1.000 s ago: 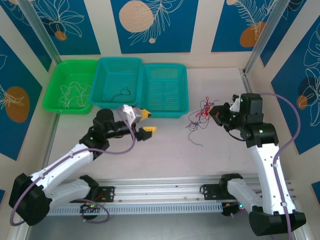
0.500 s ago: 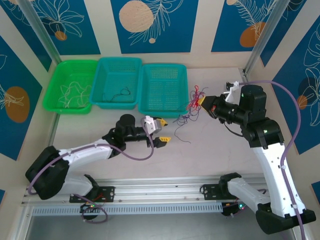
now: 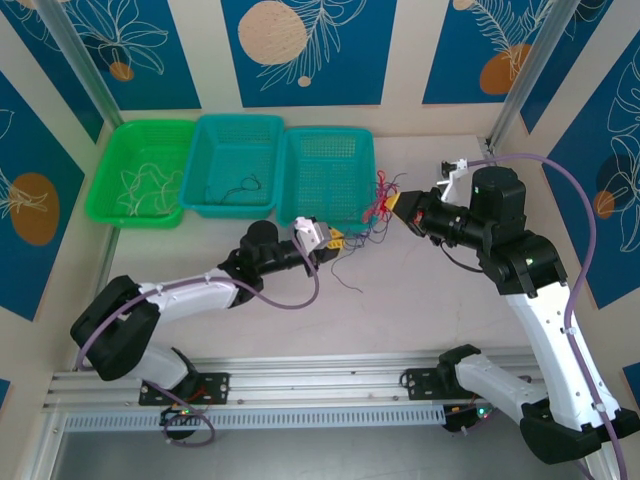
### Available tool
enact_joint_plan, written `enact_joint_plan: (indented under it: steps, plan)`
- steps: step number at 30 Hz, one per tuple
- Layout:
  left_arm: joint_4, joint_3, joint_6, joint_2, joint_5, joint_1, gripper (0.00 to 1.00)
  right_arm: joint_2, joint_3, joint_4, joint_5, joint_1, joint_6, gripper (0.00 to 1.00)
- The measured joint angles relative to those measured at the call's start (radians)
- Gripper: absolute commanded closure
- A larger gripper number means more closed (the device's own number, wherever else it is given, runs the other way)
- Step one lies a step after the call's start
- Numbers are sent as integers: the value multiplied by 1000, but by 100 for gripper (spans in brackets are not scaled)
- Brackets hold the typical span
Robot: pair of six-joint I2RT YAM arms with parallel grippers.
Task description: Untangle the cables
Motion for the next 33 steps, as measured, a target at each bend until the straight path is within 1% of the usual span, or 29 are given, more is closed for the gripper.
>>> enact_joint_plan:
  steps: [4,6,9,12,15,16,19,21,23,26,29,33]
  plan:
    - [-11,-19,-6,-28,-32,0,100,-2,0,-45,68,-13,-24,100]
    - [-18,-53,-14,-74,-68,1,100,-7,-9,-71,115,-32,-44,100]
    - [-34,-105,-34,-163,-132,14,100,-23,-67,-112,207,-76,-80,100]
    - [-97,-134,-50,-274,-225,29,100,-34,-164,-146,298,-137,-122,100]
    - [-192,-143,-70,-410,-359,52,100,-28,-278,-164,352,-243,-166,100]
    - [-232,-143,-80,-462,-406,68,100,-22,-317,-167,361,-292,-178,100]
    - [-335,-143,-113,-589,-500,137,100,0,-409,-167,360,-433,-199,100]
    - [-394,-143,-136,-655,-542,190,100,9,-459,-156,345,-516,-202,100]
    - [-452,-143,-159,-709,-570,238,100,13,-499,-141,315,-603,-202,100]
    - [-518,-143,-182,-756,-588,285,100,19,-535,-113,261,-710,-202,100]
    - [-561,-143,-194,-769,-583,305,100,40,-549,-86,207,-765,-203,100]
    - [-616,-137,-189,-767,-583,315,100,53,-573,-59,175,-773,-203,100]
